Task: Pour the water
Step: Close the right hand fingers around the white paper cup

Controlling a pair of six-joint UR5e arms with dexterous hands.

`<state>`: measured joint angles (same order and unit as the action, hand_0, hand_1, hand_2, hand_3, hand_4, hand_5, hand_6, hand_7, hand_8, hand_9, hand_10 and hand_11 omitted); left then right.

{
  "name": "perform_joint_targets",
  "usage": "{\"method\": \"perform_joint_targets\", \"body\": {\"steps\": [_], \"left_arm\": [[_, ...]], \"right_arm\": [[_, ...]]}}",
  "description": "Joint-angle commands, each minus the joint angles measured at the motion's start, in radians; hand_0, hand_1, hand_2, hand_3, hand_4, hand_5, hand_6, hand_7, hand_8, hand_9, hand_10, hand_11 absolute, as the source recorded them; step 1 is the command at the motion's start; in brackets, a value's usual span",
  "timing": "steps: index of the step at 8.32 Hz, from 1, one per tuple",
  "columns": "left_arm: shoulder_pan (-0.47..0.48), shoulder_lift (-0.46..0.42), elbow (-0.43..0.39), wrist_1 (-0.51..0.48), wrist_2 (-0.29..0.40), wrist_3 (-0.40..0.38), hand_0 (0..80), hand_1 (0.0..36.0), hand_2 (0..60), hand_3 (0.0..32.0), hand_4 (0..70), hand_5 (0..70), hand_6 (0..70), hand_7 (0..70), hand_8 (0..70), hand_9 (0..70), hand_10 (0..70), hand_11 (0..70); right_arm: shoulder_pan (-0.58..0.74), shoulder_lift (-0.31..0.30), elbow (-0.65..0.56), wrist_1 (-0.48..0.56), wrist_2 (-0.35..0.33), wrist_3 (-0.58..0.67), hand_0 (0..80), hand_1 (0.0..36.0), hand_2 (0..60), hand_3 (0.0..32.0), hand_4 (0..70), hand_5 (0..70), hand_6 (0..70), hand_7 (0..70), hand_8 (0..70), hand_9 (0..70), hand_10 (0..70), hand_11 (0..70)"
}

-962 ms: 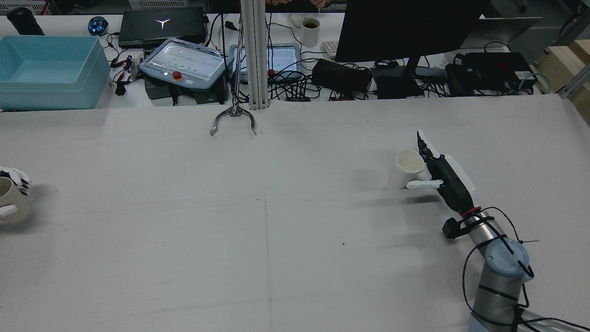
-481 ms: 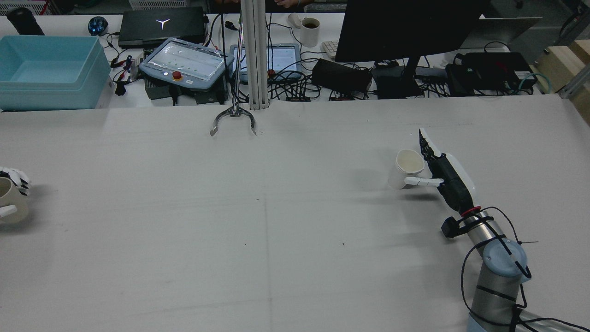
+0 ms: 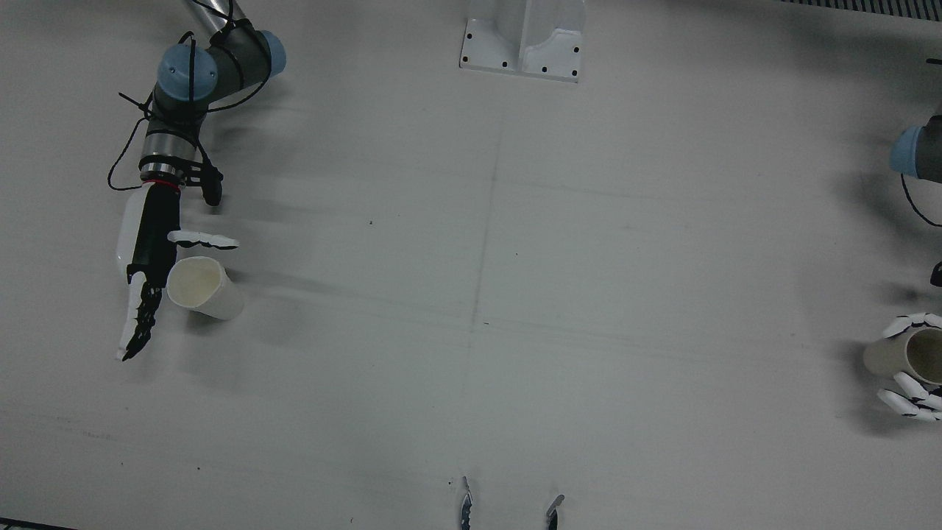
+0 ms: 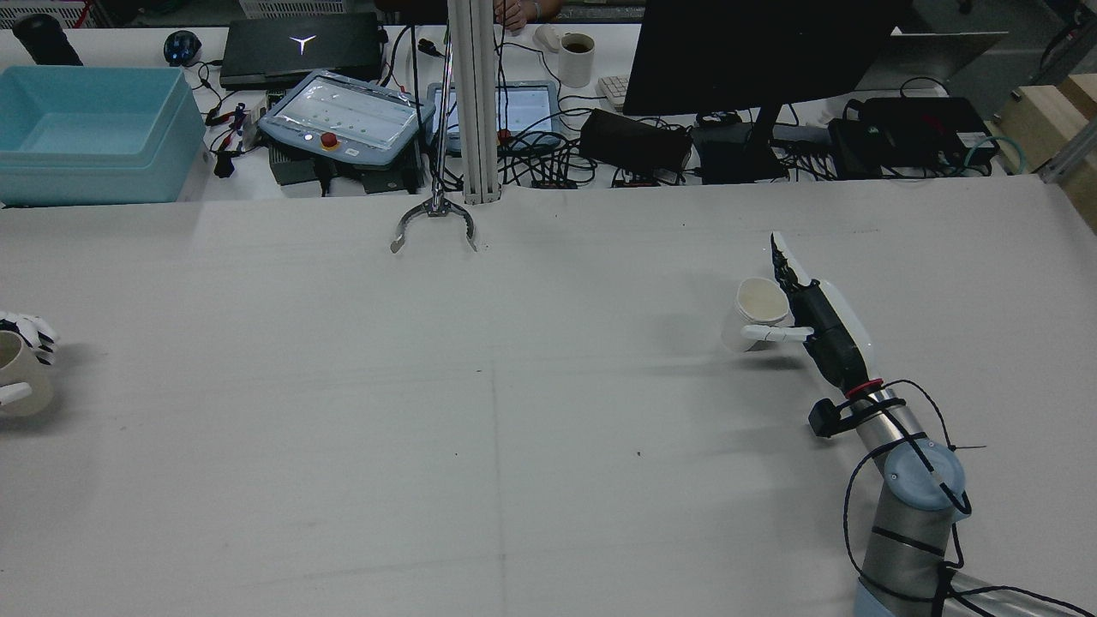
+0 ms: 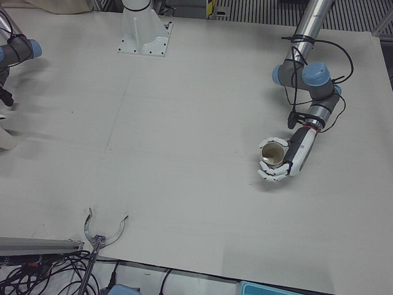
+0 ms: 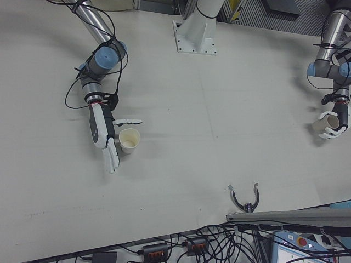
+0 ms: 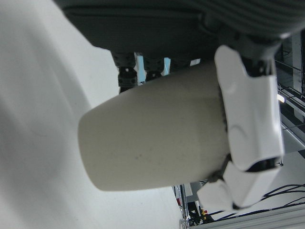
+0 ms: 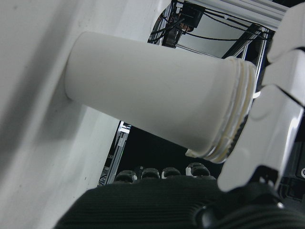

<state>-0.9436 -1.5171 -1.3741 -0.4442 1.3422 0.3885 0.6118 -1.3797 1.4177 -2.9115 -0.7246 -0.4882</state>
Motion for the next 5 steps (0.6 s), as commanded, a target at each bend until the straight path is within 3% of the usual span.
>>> {"method": "perform_joint_targets", "body": {"steps": [1,5], "left_arm": [[0.0,0.0,0.001,0.001,0.0,0.001,55.5,28.8,60.0,0.0,47.6,67.8,35.3,39.3,30.4,41.8,27.2,41.0],[0.0,0.0,0.001,0.001,0.0,0.001,55.3,28.9,60.0,0.0,47.2,68.0,35.2,39.0,30.3,41.6,27.1,40.9]], "right_arm": [[-0.009,0.018,-0.023,0.0,0.002,-0.01,48.0,15.5,6.5,0.0,0.0,0.6,0.2,0.0,0.0,0.0,0.0,1.3],[-0.017,0.018,-0.028,0.001,0.004,-0.012,47.9,15.2,5.9,0.0,0.0,0.5,0.1,0.0,0.0,0.0,0.0,1.6]]}}
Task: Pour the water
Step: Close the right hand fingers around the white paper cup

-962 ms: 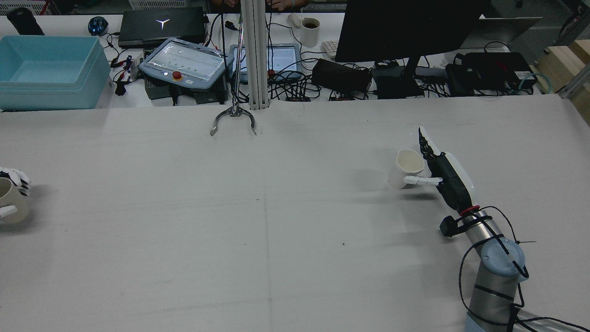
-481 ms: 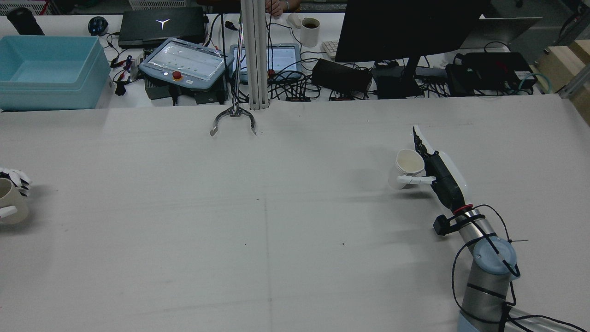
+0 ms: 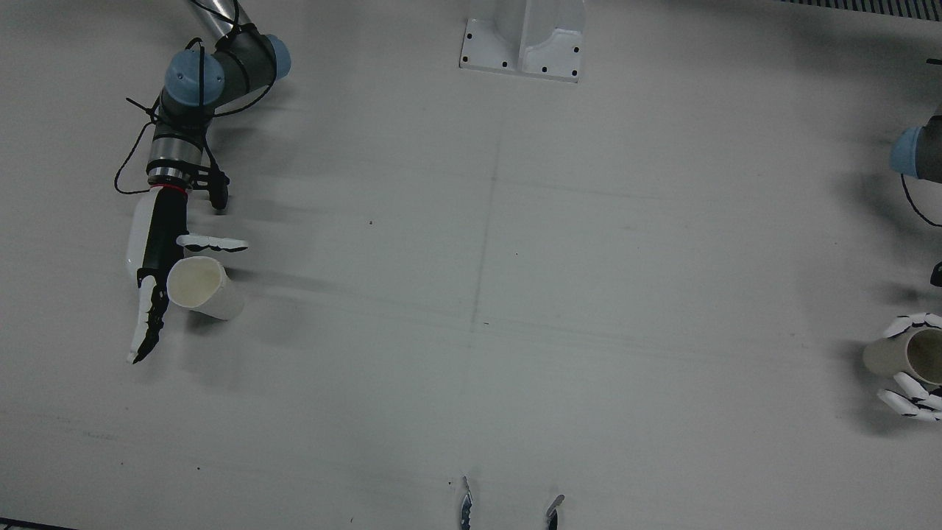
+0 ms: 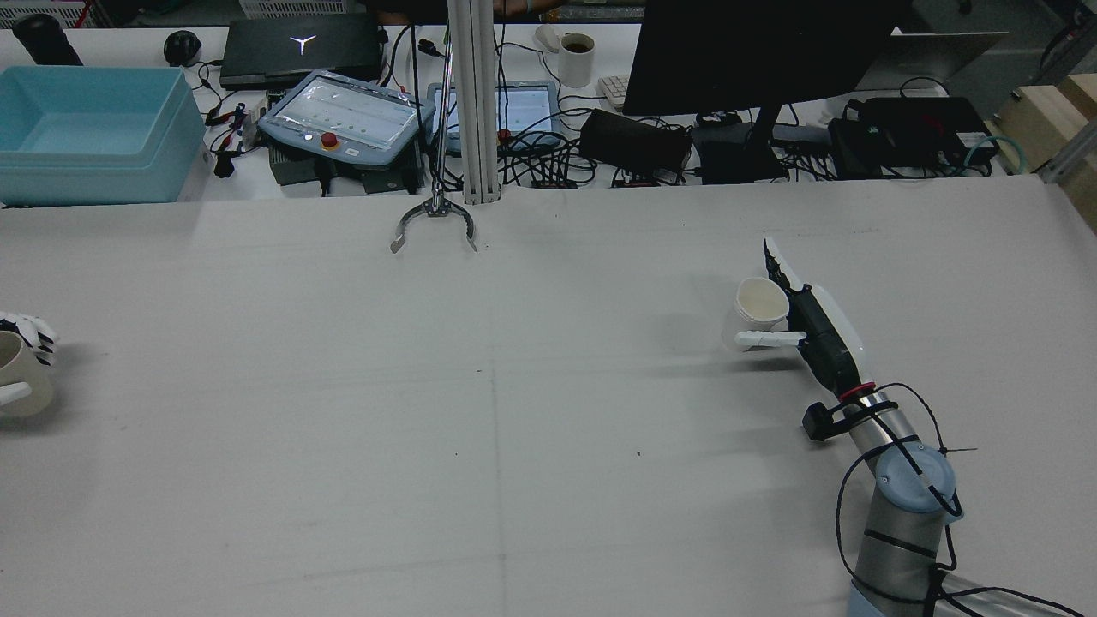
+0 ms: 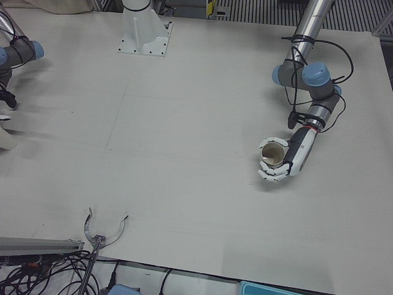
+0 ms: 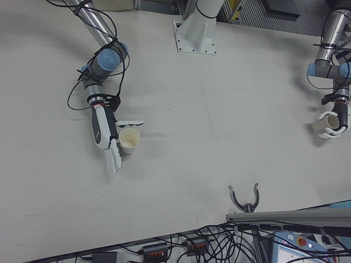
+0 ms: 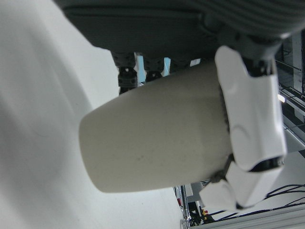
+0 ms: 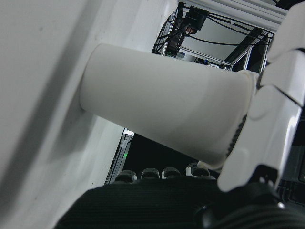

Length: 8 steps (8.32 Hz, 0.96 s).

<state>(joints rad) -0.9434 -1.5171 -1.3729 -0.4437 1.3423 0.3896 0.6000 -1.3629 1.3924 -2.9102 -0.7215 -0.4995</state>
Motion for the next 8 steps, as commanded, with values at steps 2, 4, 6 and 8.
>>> {"method": "perform_joint_targets", "body": {"steps": [2,4,6,8], "left_arm": [[0.0,0.0,0.0,0.0,0.0,0.0,55.1,28.8,60.0,0.0,46.8,68.0,35.2,38.8,30.2,41.4,27.2,40.9],[-0.002,0.0,0.0,0.0,0.0,0.0,54.8,28.6,60.0,0.0,46.1,67.8,35.1,38.6,30.2,41.4,27.1,40.7],[-0.002,0.0,0.0,0.0,0.0,-0.002,54.5,28.1,60.0,0.0,46.2,67.8,35.1,38.6,30.4,41.3,27.1,40.8],[-0.002,0.0,0.0,0.0,0.0,-0.002,54.5,28.3,60.0,0.0,46.1,68.5,35.3,38.7,30.6,41.3,27.2,40.8]], "right_arm": [[-0.008,0.007,-0.003,-0.001,0.001,-0.001,47.6,14.6,5.8,0.0,0.0,1.7,0.5,0.0,0.0,0.0,0.0,1.5],[-0.014,0.007,-0.003,-0.001,0.001,-0.002,47.4,14.3,8.4,0.0,4.9,15.9,1.9,0.0,0.0,0.0,1.7,3.9],[-0.014,0.007,-0.003,-0.001,0.002,-0.002,48.0,15.4,13.2,0.0,12.6,25.1,4.7,2.6,0.0,0.0,3.2,6.0],[-0.014,0.007,-0.003,-0.001,0.002,-0.002,47.9,15.0,14.3,0.0,12.9,30.1,10.3,9.5,3.1,0.7,4.5,7.9]]}}
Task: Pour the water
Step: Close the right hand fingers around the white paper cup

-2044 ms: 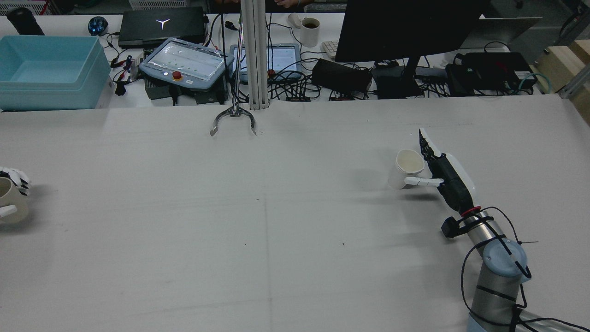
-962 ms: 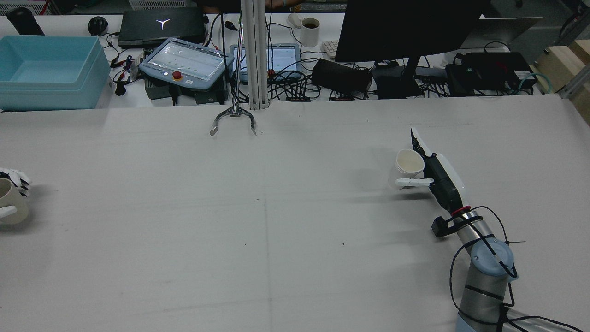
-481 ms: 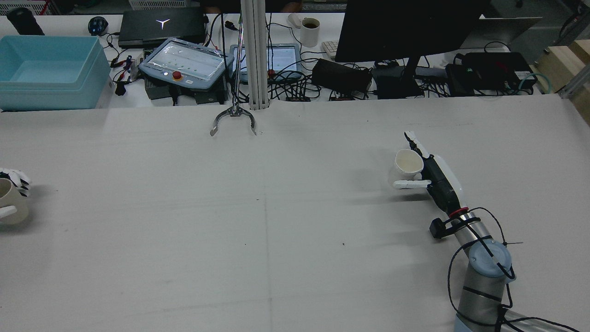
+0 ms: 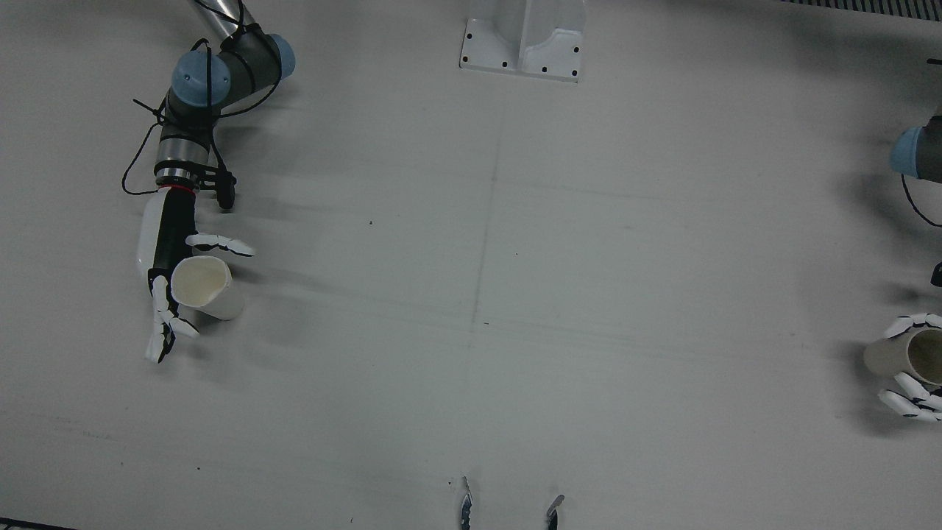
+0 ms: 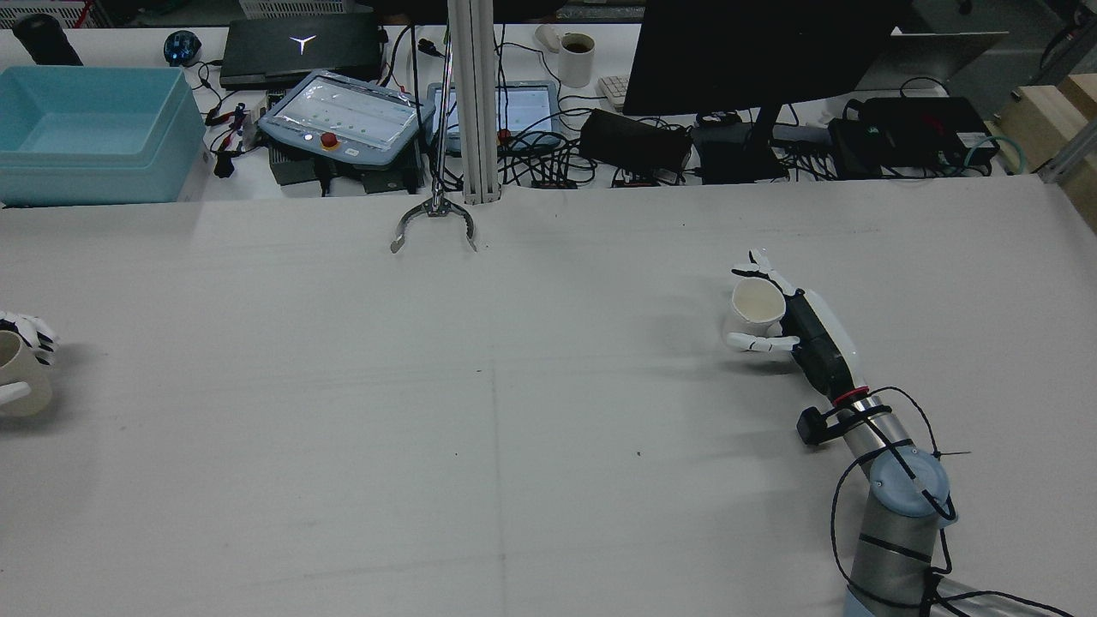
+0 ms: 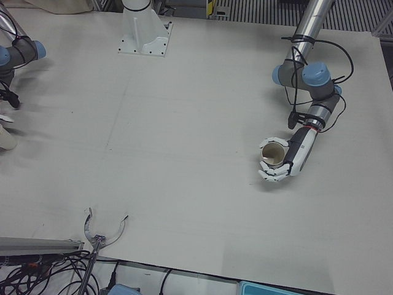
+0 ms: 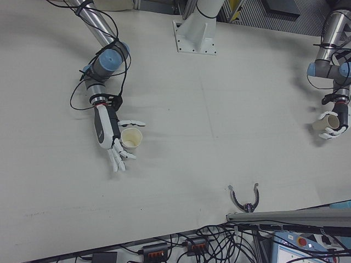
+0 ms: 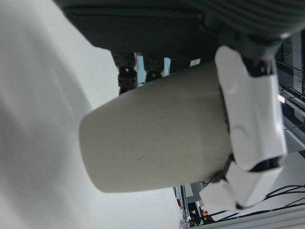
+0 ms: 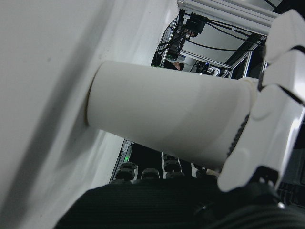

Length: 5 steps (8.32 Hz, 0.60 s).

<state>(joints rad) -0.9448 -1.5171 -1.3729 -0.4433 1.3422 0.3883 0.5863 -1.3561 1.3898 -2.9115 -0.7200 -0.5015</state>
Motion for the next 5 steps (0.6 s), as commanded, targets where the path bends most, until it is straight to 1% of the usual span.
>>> {"method": "perform_joint_targets", "body": {"steps": [1,3,4,5], "left_arm": [[0.0,0.001,0.0,0.0,0.0,0.0,54.6,28.2,60.0,0.0,46.0,68.4,35.3,38.6,30.6,41.3,27.2,40.8],[0.0,0.0,0.0,0.0,0.0,0.0,54.6,28.4,60.0,0.0,45.9,68.1,35.3,38.6,30.5,41.4,27.2,40.8],[0.0,0.0,0.0,0.0,0.0,0.0,54.7,28.3,60.0,0.0,46.0,68.3,35.4,38.6,30.6,41.4,27.2,40.9],[0.0,0.0,0.0,0.0,0.0,0.0,54.6,28.4,60.0,0.0,45.9,68.4,35.4,38.5,30.6,41.4,27.3,40.9]], "right_arm": [[0.0,0.0,0.0,0.0,0.001,0.0,47.9,14.9,14.3,0.0,13.7,30.4,11.0,10.0,3.8,1.7,5.3,9.0],[0.0,0.0,0.0,0.0,0.001,0.0,48.0,14.4,14.4,0.0,16.6,30.9,13.7,12.7,5.9,4.5,6.9,11.2],[0.0,0.0,0.0,0.0,0.001,0.0,48.0,14.2,15.6,0.0,16.8,35.5,16.2,15.1,7.7,7.0,8.4,13.4],[-0.002,0.0,0.0,0.0,-0.001,0.0,47.7,14.1,17.2,0.0,15.9,42.3,19.1,18.6,10.5,10.7,9.8,15.3]]}}
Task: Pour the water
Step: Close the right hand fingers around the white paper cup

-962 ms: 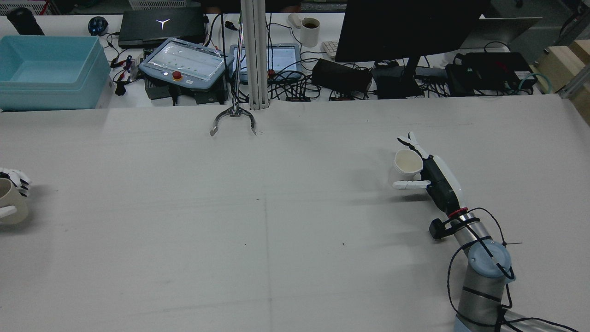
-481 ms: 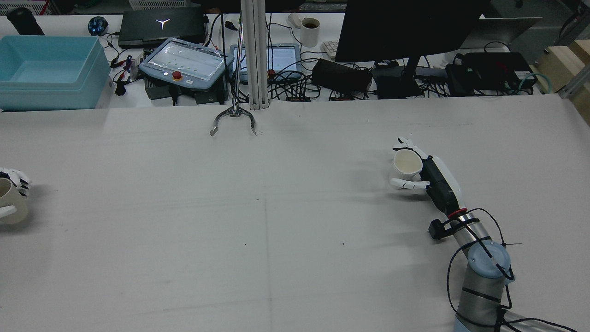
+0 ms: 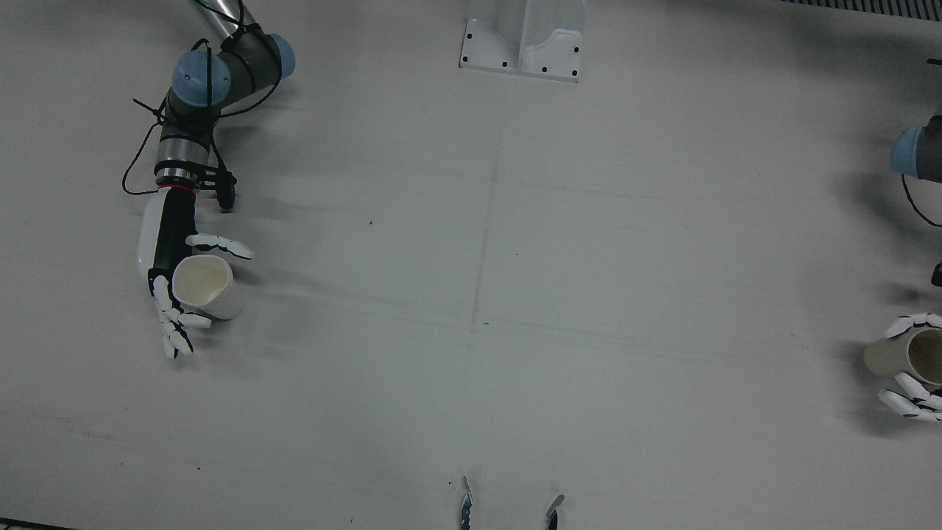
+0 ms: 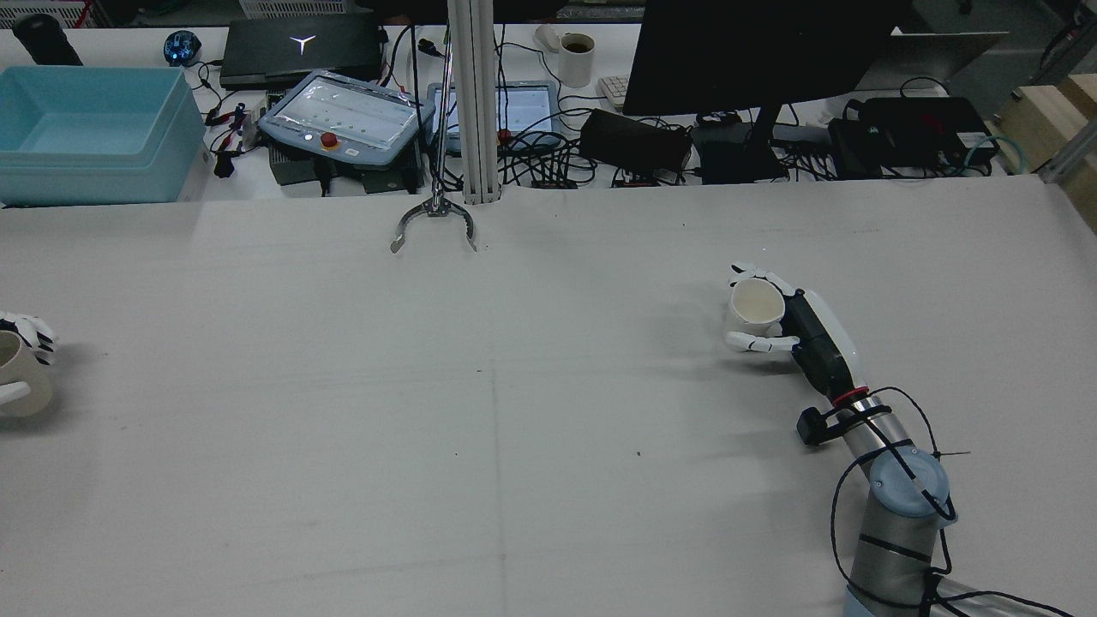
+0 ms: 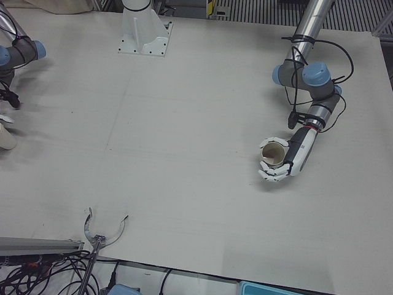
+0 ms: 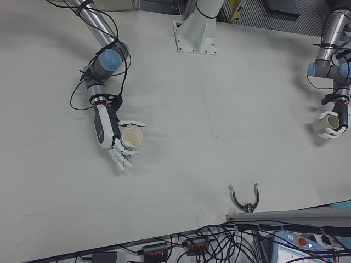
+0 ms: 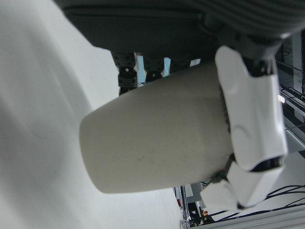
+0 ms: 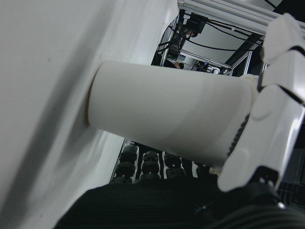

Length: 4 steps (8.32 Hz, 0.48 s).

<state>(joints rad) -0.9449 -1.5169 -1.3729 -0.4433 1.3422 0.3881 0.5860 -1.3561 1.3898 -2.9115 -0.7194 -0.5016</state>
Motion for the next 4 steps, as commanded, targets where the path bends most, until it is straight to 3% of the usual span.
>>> {"method": "perform_joint_targets", "body": {"steps": [1,2,3,4], "left_arm": [[0.0,0.0,0.0,0.0,0.0,0.0,54.6,28.3,60.0,0.0,45.8,68.4,35.4,38.5,30.6,41.4,27.2,40.9],[0.0,0.0,0.0,0.0,0.0,0.002,54.8,28.3,60.0,0.0,46.1,68.1,35.3,38.4,30.4,41.3,27.2,40.9],[0.0,0.0,0.0,0.0,0.0,0.002,54.5,28.3,60.0,0.0,45.9,68.5,35.6,38.4,30.8,41.5,27.3,41.0],[0.0,0.0,0.0,0.0,0.0,0.002,54.3,28.3,60.0,0.0,45.6,68.3,35.6,38.4,30.7,41.5,27.3,41.0]], "right_arm": [[0.0,0.0,0.0,0.0,-0.003,0.002,47.8,15.8,23.8,0.0,13.6,43.8,21.0,19.6,13.4,14.2,11.6,18.1],[-0.002,0.0,0.0,0.0,-0.003,0.002,48.4,19.1,34.8,0.0,13.0,43.3,22.5,20.3,15.7,17.4,14.0,21.8],[-0.002,0.0,0.0,0.0,-0.003,0.002,47.8,22.3,49.9,0.0,8.3,45.3,24.1,21.3,18.1,20.4,16.7,26.0],[-0.002,0.0,0.0,0.0,-0.003,0.002,46.3,24.7,60.0,0.0,2.5,47.7,25.5,23.9,20.5,23.9,20.9,32.1]]}}
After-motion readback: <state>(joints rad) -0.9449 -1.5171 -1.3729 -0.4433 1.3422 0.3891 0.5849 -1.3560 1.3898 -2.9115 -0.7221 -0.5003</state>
